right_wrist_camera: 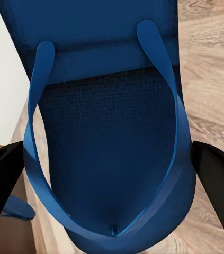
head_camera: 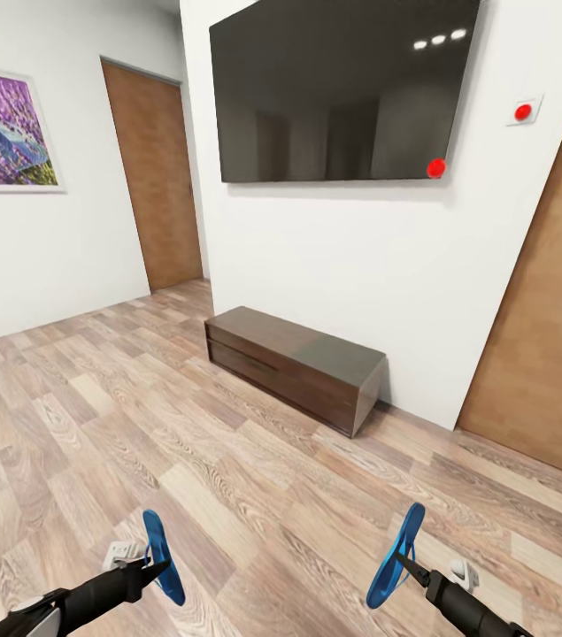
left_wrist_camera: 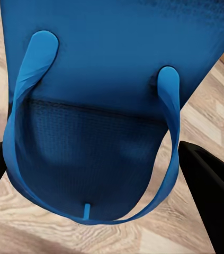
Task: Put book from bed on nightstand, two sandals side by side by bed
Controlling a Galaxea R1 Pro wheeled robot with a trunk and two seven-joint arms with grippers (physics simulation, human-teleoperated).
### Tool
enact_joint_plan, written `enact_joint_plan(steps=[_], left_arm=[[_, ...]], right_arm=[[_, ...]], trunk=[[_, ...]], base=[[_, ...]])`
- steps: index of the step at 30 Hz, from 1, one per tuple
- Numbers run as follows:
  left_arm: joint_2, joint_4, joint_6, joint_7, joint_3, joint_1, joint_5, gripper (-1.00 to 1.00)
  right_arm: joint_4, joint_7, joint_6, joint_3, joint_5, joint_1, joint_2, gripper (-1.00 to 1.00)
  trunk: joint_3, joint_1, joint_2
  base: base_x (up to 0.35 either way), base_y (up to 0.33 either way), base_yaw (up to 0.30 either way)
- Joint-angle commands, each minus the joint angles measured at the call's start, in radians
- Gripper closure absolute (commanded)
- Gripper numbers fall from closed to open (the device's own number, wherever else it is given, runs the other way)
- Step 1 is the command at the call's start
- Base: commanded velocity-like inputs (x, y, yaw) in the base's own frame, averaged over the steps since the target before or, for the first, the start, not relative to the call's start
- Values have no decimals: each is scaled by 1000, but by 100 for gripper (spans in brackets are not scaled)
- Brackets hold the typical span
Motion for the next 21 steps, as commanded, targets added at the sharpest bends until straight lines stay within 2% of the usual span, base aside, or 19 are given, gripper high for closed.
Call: enact_joint_plan(steps=[1,6,21], left_arm=[[4,0,-9,-17,-8,-1,4,100],[12,0,2,-77,-8,-1,4,100],[9,0,4,-85,-10,-1,3,100]], right_arm=[[1,3,11,0,-8,0,0,100],[1,1,11,0,-8,0,0,100],[1,-1,11,0,-8,0,0,100]], trunk=[[2,-4,7],[18,-23,42],[65,-81,147]], base=[[0,0,0],[0,0,0],[0,0,0]])
